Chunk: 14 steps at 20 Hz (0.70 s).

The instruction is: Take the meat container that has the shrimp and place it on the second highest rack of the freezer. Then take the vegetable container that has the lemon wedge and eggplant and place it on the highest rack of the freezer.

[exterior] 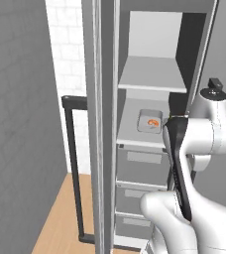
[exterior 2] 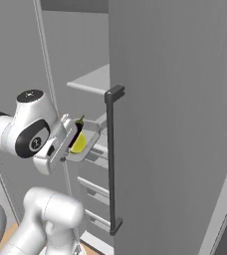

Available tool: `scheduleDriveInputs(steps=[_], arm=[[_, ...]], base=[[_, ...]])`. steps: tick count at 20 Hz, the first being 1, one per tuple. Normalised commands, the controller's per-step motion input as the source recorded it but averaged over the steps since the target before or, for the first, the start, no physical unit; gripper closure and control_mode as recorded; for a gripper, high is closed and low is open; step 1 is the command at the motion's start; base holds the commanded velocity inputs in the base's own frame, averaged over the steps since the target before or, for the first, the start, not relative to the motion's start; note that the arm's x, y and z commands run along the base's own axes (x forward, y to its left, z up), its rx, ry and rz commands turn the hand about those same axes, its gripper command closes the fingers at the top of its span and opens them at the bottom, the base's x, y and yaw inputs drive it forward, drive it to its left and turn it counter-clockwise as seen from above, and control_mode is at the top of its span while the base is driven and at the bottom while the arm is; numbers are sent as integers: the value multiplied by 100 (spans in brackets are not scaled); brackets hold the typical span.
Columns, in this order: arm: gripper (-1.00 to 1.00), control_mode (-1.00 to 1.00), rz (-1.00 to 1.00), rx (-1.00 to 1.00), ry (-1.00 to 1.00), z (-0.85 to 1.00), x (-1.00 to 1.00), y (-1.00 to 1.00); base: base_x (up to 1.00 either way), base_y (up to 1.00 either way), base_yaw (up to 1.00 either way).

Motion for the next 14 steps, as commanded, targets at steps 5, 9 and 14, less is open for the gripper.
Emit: scheduleDriveInputs(steps=[5,9,14], arm=[[100,-100,0,0,-1,0,0,10],[100,-100,0,0,-13,43,0,37],[100,-100,-3,0,-19,76,8,28]], base=[[8,45,0],[0,0,0],[0,0,0]])
